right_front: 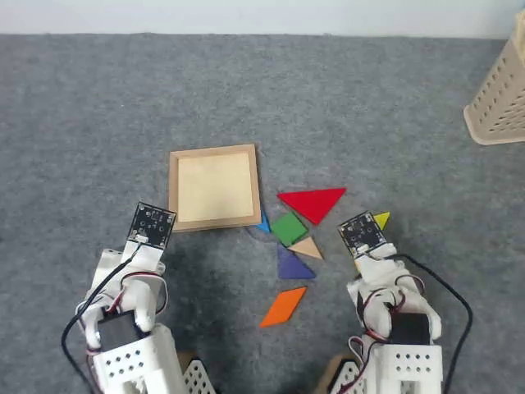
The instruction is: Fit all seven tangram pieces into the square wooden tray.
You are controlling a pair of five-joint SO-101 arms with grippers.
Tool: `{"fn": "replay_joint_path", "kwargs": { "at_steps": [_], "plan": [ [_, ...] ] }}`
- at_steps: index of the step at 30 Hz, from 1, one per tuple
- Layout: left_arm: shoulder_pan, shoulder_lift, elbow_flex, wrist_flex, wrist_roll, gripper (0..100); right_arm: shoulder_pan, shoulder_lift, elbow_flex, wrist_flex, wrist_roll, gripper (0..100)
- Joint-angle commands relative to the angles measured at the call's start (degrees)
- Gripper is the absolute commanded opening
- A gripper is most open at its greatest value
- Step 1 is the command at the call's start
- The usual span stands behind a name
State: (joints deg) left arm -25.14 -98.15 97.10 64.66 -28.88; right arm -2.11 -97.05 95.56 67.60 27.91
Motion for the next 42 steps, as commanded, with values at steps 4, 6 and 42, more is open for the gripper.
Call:
{"fn": "replay_joint_path", "kwargs": {
  "at_steps": [4, 6, 42],
  "plan": [
    [-6.3, 0.0, -0.2, -0.4, -9.2, 1, -0.4, -1.5, -3.2, -9.7, 1.0, 0.9],
    [-7.9, 0.3, -0.2, -0.4, -10.2, 1, -0.3, -1.4, -6.7, -9.7, 0.7, 0.9],
    [-8.1, 0.1, -0.2, 0.9, -10.3, 1, -24.0, 104.3, -77.6, -13.1, -3.2, 31.1]
  ]
}}
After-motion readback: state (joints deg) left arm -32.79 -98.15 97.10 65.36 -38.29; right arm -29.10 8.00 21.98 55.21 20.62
